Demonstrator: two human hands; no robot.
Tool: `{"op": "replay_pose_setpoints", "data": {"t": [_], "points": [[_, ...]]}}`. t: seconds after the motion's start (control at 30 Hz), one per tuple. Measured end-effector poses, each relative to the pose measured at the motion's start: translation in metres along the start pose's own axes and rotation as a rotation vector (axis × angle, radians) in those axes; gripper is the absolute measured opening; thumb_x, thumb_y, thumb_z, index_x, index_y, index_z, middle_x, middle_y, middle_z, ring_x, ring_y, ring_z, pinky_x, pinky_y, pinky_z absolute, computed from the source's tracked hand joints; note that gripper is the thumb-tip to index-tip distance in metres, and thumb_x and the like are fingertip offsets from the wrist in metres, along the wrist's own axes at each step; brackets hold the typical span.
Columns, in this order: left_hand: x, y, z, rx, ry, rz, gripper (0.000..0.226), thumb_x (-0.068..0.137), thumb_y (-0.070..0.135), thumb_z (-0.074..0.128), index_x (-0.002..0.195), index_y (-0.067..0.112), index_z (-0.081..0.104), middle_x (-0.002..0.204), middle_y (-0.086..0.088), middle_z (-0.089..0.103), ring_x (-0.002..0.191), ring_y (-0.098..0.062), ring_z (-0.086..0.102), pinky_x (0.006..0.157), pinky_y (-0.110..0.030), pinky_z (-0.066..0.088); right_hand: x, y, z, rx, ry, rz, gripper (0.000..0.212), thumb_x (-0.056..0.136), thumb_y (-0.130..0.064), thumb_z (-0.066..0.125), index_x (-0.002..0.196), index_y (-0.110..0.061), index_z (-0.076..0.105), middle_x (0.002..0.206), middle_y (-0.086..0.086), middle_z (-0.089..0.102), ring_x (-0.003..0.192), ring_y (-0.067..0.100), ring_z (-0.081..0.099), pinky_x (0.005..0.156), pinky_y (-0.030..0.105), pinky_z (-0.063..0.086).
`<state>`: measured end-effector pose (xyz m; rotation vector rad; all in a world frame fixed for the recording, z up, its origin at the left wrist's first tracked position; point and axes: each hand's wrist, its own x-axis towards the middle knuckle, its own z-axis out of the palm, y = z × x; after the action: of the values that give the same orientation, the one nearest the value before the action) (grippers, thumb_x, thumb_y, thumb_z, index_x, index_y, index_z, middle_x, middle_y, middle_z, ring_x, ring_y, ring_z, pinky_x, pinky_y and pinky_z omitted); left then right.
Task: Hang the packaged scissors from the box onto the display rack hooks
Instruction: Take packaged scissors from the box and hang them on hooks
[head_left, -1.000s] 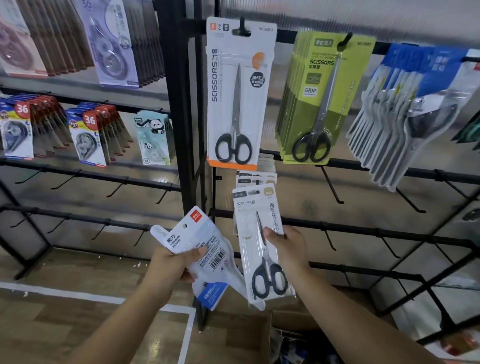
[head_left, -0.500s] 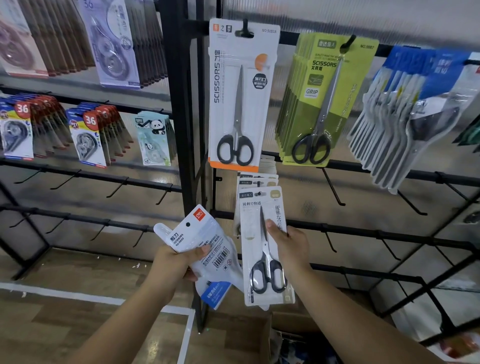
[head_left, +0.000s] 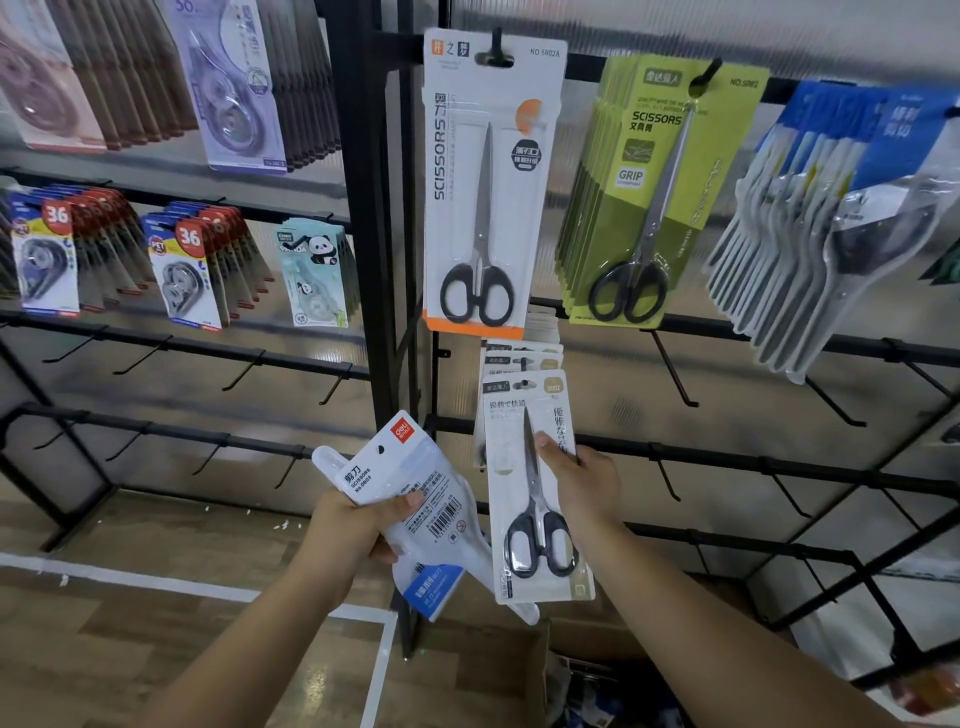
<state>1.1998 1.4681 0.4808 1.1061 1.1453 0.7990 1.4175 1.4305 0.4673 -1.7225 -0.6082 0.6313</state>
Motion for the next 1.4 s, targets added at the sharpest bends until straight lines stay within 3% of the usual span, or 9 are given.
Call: {"op": "replay_pose_setpoints", "data": {"t": [0.23,0.37,0.6,0.83,0.97,1.07,1.2,1.3,1.4], "points": [[-0.003,0.006,-0.003,0.007,0.008,-0.004,0.023,0.078,0.0,0.07,0.096,0.011,0.06,0.094,-0.014,0.07,0.086,-0.034,0.068,0.079,-0.059,0.053,0.03,-0.031,0.016,-0.194,0.0,0.148,0.031,0.089,-0.031,0.058,0.097,-0.003,0.067,0.098,0.013,0.067,0.092,0.029,0.061,0.08,0.031,0.045],[-0.004,0.011,-0.007,0.009,0.021,0.012,0.023,0.078,0.001,0.07,0.096,0.011,0.061,0.091,-0.012,0.072,0.082,-0.03,0.07,0.076,-0.056,0.054,0.043,-0.044,0.018,-0.496,-0.143,0.133,0.044,0.1,-0.031,0.036,0.12,0.002,0.056,0.122,0.019,0.058,0.115,0.034,0.053,0.091,0.033,0.042],[-0.009,0.011,-0.012,-0.017,0.029,0.012,0.027,0.078,0.002,0.07,0.103,0.008,0.059,0.095,-0.013,0.072,0.083,-0.031,0.071,0.073,-0.053,0.057,0.043,-0.045,0.002,-0.859,-0.179,0.063,0.043,0.103,-0.03,0.023,0.125,0.0,0.045,0.126,0.022,0.05,0.113,0.035,0.05,0.081,0.033,0.039],[-0.008,0.017,-0.011,-0.034,0.032,0.031,0.028,0.078,0.004,0.07,0.104,0.008,0.059,0.097,-0.014,0.072,0.085,-0.032,0.07,0.069,-0.048,0.058,0.028,-0.031,0.004,-0.615,-0.211,0.087,0.054,0.099,-0.044,0.036,0.13,-0.001,0.042,0.116,0.013,0.056,0.095,0.024,0.054,0.066,0.028,0.036],[-0.01,0.022,-0.004,-0.04,-0.032,0.069,0.034,0.077,0.007,0.072,0.109,0.005,0.06,0.095,-0.013,0.073,0.084,-0.032,0.071,0.075,-0.054,0.055,-0.013,-0.042,0.001,-0.212,-0.55,0.083,0.033,0.093,-0.046,0.049,0.106,-0.018,0.061,0.106,0.002,0.067,0.094,0.015,0.062,0.075,0.027,0.047],[-0.014,0.027,0.004,-0.02,-0.087,0.107,0.046,0.07,0.017,0.079,0.11,0.007,0.06,0.094,-0.011,0.073,0.083,-0.03,0.071,0.072,-0.053,0.056,-0.035,-0.044,-0.004,-0.214,-0.741,-0.003,0.012,0.087,-0.031,0.063,0.096,-0.023,0.062,0.104,-0.002,0.067,0.098,0.014,0.063,0.078,0.027,0.051],[-0.019,0.034,0.015,-0.025,-0.096,0.146,0.049,0.071,0.025,0.078,0.11,0.004,0.059,0.09,-0.011,0.074,0.072,-0.025,0.071,0.048,-0.033,0.052,-0.043,-0.044,-0.013,-0.139,-0.679,-0.063,0.01,0.081,-0.008,0.07,0.085,-0.012,0.062,0.087,-0.006,0.07,0.077,0.004,0.066,0.061,0.017,0.049],[-0.025,0.04,0.024,-0.029,-0.104,0.133,0.022,0.087,0.024,0.063,0.103,0.009,0.061,0.089,-0.007,0.074,0.078,-0.024,0.072,0.073,-0.052,0.056,-0.047,-0.046,-0.023,-0.009,-0.612,-0.077,0.01,0.082,-0.004,0.067,0.081,-0.008,0.058,0.078,-0.008,0.07,0.07,0.002,0.066,0.057,0.017,0.05],[-0.03,0.046,0.028,-0.043,-0.102,0.111,0.033,0.092,0.037,0.052,0.092,0.006,0.064,0.084,-0.013,0.074,0.075,-0.026,0.071,0.074,-0.048,0.056,-0.051,-0.049,-0.032,0.187,-0.509,-0.12,0.006,0.087,-0.002,0.059,0.089,-0.008,0.058,0.087,0.002,0.069,0.079,0.013,0.066,0.064,0.023,0.052]]}}
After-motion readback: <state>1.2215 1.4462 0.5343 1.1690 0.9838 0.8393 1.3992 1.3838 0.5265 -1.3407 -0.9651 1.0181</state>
